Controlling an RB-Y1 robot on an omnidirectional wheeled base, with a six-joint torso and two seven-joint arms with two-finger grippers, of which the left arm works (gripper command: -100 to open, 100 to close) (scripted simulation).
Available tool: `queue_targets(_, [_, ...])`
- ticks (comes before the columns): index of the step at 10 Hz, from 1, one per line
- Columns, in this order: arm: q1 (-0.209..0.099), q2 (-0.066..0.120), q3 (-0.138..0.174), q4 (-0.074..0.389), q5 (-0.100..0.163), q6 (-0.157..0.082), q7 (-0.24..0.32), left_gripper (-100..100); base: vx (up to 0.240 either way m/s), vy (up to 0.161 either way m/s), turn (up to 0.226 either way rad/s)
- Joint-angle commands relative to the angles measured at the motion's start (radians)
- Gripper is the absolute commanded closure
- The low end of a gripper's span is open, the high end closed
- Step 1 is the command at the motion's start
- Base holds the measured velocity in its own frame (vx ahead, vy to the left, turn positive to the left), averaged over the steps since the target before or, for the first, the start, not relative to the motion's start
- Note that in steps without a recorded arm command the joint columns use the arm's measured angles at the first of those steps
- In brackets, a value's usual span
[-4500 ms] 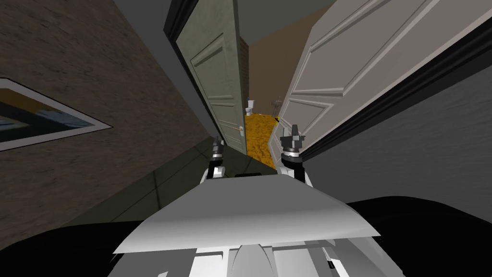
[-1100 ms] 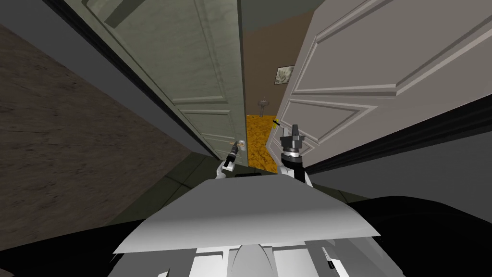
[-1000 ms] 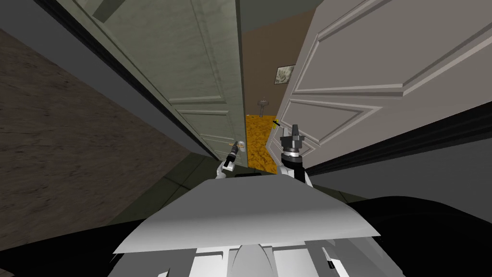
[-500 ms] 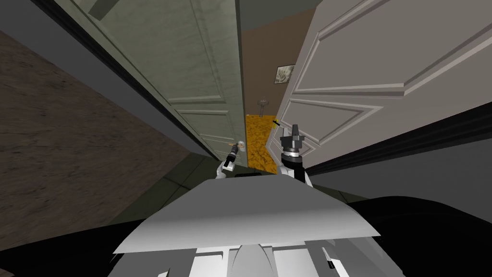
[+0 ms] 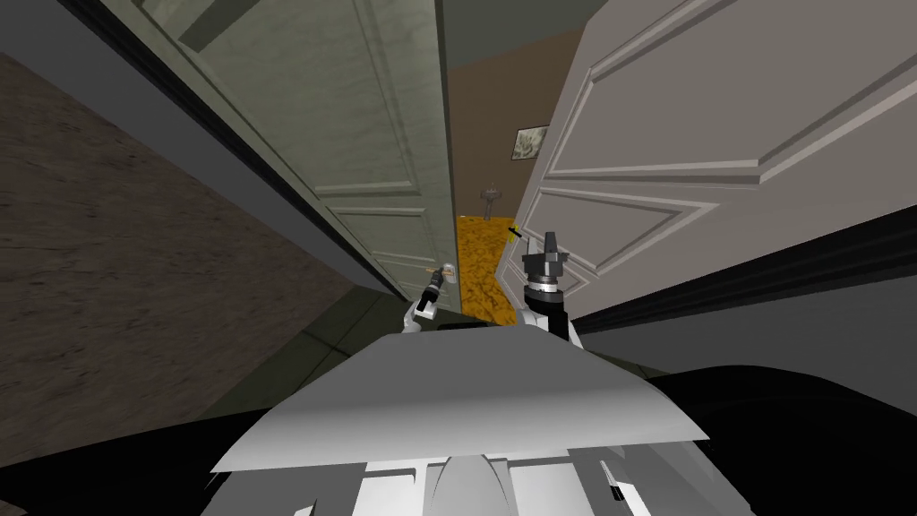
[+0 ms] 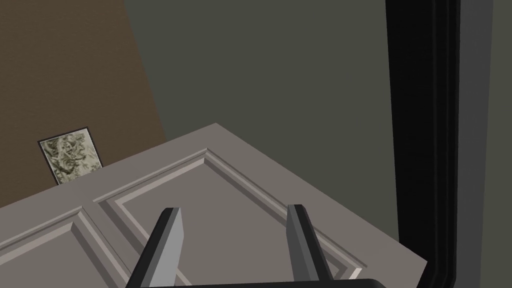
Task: Push the door open
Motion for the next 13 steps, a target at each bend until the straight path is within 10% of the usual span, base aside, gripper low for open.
queue_targets(1, [-0.005,0.002,0.016,-0.014,0.002,0.003,-0.002,100,0.142,-0.08,0.036])
queue_targets(13, [-0.035,-0.015,0.159,0.028,0.013,0.005,-0.037,100,0.133,-0.103,0.058])
